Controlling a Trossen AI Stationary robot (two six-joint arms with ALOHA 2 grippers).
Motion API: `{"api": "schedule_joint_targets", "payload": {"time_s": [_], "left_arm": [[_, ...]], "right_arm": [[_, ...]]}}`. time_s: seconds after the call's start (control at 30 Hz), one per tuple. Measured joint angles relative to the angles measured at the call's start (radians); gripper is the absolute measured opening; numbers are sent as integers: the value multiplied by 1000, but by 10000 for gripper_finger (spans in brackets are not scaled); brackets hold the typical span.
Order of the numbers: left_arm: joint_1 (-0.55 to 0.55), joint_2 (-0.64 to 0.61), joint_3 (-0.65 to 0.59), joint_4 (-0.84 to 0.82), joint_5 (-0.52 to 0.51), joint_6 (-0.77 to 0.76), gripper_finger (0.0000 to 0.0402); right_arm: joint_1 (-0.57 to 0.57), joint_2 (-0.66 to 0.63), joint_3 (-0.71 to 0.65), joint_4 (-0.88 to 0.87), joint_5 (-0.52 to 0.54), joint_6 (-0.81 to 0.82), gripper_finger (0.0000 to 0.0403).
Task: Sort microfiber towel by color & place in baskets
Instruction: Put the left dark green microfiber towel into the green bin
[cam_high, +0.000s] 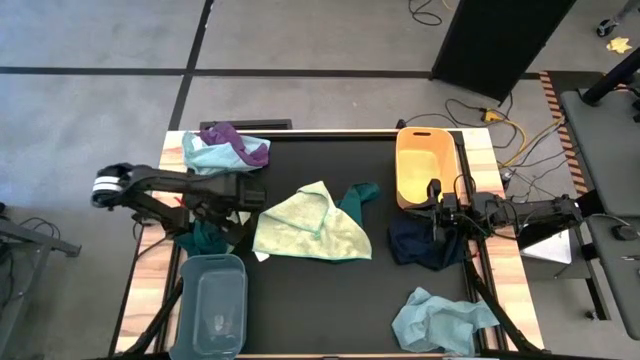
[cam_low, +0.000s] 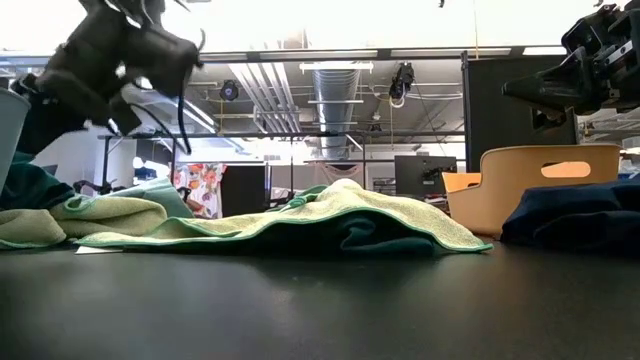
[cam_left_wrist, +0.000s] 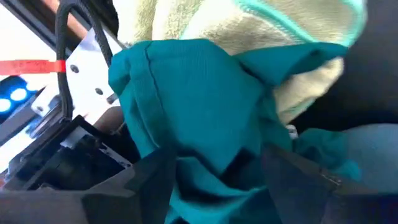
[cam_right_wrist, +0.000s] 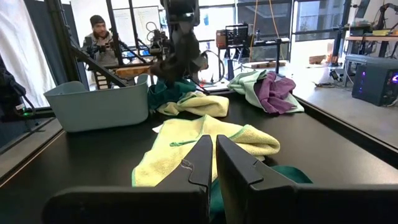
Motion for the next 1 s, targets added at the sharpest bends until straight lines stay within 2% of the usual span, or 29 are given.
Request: {"api": "schedule_joint_targets", "payload": {"time_s": [0.1,0.27,0.33,0.47,0.63,0.8,1.0], "left_arm": [[0,65,-4,-1,-19,25,215],[0,145,-23,10,-125,65,200],[0,162,-32,29,-170,83,186],[0,160,-34,45,-179,128,131],[0,83,-25,30,-203,141,17],[0,-46,37,-36,-258,116,6],[0,-215,204,-48,-318,120,1]], "right_arm": [[0,0,0,0,0,0,13],[0,0,0,0,0,0,13],[0,0,0,0,0,0,13],[0,0,0,0,0,0,13],[0,0,0,0,0,0,13],[0,0,0,0,0,0,13],[0,0,0,0,0,0,13]]}}
